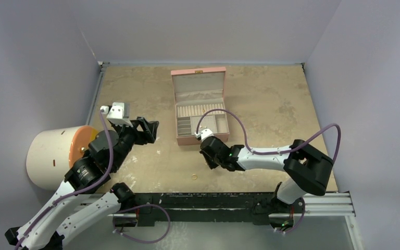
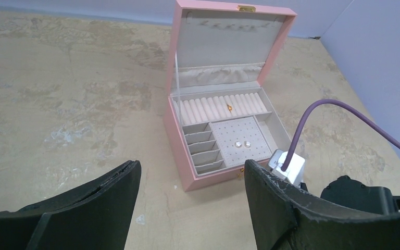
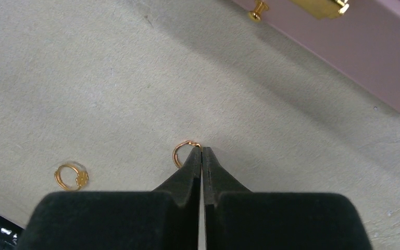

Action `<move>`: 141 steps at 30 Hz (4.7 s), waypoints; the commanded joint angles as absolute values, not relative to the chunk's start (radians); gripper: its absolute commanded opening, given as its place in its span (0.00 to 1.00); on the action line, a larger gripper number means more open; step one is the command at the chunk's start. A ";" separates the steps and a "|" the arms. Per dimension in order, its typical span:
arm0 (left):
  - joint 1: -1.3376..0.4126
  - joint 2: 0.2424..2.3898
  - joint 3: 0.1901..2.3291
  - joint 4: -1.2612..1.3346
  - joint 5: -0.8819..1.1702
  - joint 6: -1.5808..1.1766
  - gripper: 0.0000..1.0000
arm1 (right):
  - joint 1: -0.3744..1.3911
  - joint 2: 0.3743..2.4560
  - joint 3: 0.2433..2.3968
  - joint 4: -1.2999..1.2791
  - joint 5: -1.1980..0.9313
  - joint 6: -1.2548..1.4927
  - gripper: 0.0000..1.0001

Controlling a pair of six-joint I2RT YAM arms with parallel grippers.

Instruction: Organize the mixed jewelry

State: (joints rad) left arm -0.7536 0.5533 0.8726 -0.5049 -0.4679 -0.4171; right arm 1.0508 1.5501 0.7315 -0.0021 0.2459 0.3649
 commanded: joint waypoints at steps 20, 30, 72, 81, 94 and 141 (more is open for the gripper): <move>-0.751 0.504 0.699 -0.346 -0.105 -0.835 0.72 | 1.061 1.198 0.797 -0.181 0.267 0.580 0.00; -0.751 0.526 0.493 -0.051 0.017 -1.053 0.70 | 1.062 1.130 0.862 -0.118 0.296 0.673 0.00; -0.756 0.688 0.238 0.489 0.096 -1.372 0.32 | 1.097 1.177 0.963 -0.020 0.300 0.728 0.00; -0.755 0.692 0.238 0.497 0.098 -1.373 0.17 | 1.106 1.184 0.962 -0.018 0.297 0.731 0.00; -0.755 0.699 0.240 0.508 0.107 -1.372 0.00 | 1.111 1.168 0.951 -0.015 0.276 0.724 0.00; -0.756 0.664 0.559 0.239 0.606 -0.905 0.00 | 0.788 0.932 0.692 0.475 -0.754 0.794 0.36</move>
State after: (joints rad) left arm -0.7540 0.6758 0.5144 0.2039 0.5800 -0.9230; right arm 0.7910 0.9287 0.6949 0.3733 -0.7097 0.7624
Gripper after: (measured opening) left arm 0.011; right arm 0.367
